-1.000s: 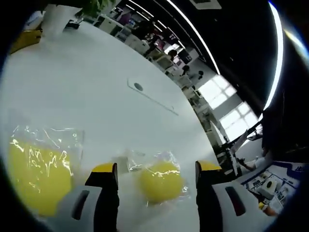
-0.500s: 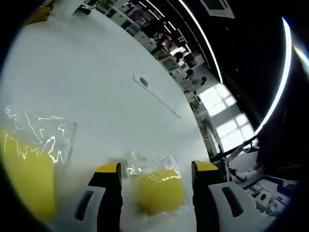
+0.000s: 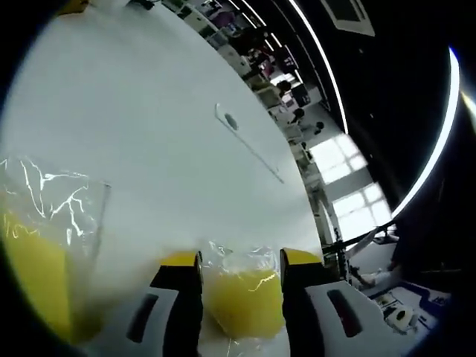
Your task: Compare the silicone blocks by pressing each to a similar depth, holding the contact briefly, and releasing to observe deformation and rebound differences across the visible hardness samples.
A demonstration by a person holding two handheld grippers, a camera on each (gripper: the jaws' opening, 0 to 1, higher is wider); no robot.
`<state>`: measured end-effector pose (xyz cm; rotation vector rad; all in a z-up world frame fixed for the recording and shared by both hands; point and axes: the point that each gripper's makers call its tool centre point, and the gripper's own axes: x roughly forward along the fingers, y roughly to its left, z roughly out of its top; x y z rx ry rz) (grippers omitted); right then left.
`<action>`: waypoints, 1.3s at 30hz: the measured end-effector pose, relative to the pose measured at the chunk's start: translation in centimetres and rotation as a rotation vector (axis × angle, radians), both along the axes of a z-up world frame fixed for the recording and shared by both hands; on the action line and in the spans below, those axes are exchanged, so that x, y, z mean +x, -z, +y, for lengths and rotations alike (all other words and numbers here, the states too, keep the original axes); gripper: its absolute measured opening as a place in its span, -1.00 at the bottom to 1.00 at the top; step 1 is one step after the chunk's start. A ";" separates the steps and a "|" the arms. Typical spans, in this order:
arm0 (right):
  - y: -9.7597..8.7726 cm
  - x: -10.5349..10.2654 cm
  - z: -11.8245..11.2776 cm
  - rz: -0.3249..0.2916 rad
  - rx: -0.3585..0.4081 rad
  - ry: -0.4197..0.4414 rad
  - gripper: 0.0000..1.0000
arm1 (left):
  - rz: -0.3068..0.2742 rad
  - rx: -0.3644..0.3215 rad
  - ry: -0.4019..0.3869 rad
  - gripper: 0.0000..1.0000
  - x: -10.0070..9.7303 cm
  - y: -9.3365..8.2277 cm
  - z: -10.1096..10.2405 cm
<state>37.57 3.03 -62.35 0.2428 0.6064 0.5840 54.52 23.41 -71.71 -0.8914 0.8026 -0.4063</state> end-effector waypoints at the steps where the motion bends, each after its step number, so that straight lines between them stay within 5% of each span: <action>1: 0.1 0.0 0.0 0.002 0.000 0.000 0.51 | 0.003 0.004 0.002 -0.29 0.0 0.1 0.0; 10: 0.3 0.1 0.1 0.006 0.006 -0.001 0.49 | 0.056 0.022 0.018 -0.67 -0.7 1.4 0.3; 22: 0.4 0.3 0.2 0.002 0.017 -0.002 0.46 | 0.050 0.029 0.038 -1.00 -0.7 1.4 -0.1; 39: 0.1 0.1 -0.1 -0.016 0.007 -0.004 0.46 | -0.018 0.096 0.105 -1.00 -0.8 -0.4 -1.1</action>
